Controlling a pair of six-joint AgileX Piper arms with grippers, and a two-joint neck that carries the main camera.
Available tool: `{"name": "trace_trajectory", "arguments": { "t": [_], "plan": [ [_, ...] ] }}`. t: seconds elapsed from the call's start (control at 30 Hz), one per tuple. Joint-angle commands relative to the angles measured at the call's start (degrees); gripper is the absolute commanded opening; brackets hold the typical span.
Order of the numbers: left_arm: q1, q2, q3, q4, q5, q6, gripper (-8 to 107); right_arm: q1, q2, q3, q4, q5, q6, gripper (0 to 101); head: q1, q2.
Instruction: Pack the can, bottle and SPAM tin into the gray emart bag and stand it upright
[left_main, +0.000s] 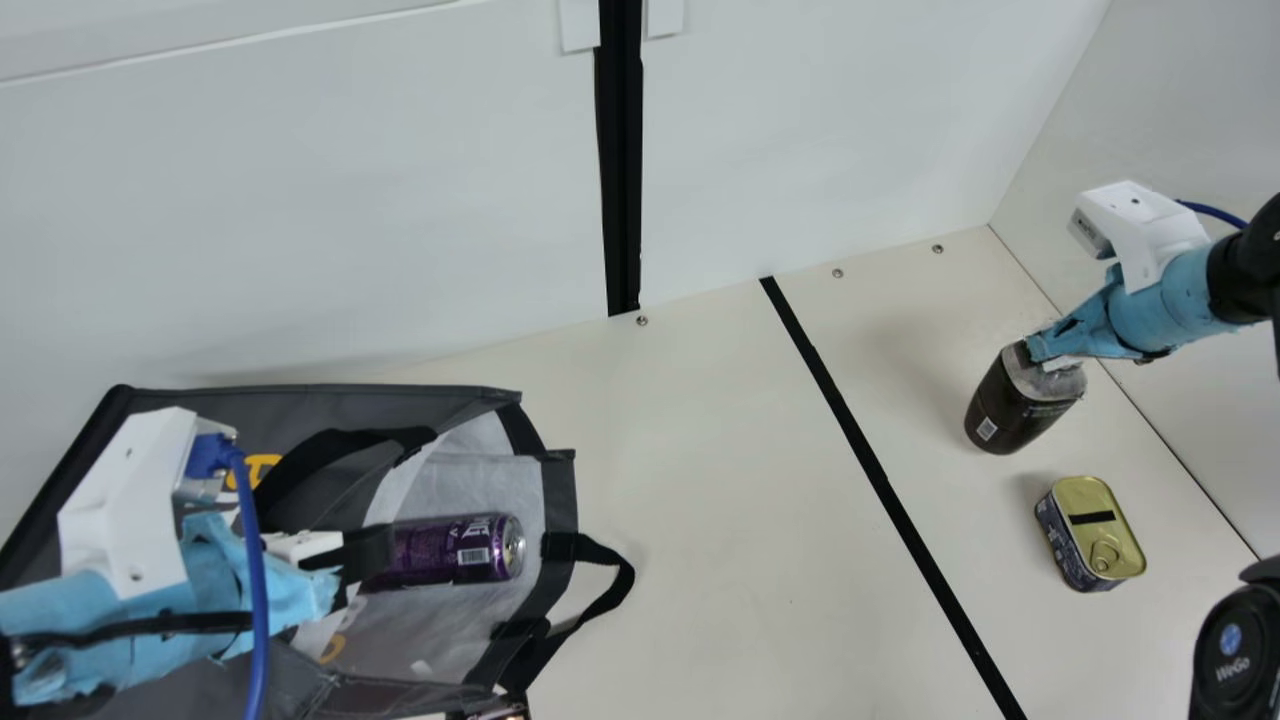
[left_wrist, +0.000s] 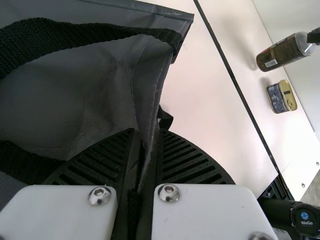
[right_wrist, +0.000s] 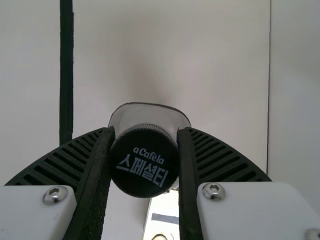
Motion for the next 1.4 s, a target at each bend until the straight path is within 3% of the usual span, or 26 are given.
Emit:
{"name": "trace_trajectory", "arguments": {
  "t": [0.0,0.9,1.37],
  "plan": [
    [0.0,0.0,0.0,0.0,0.0,0.0,-8,-0.2,-0.4,-0.07,0.81,0.44,-2.51,0,-1.3,-0.05],
    [0.0,0.0,0.0,0.0,0.0,0.0,-8,2.81,-19.42,18.56,5.46,0.44,-15.46,0,-1.3,-0.05],
    [0.0,0.0,0.0,0.0,0.0,0.0,-8,5.93,-25.38,25.79,7.83,0.44,-20.09,0,-1.3,-0.05]
  ]
}}
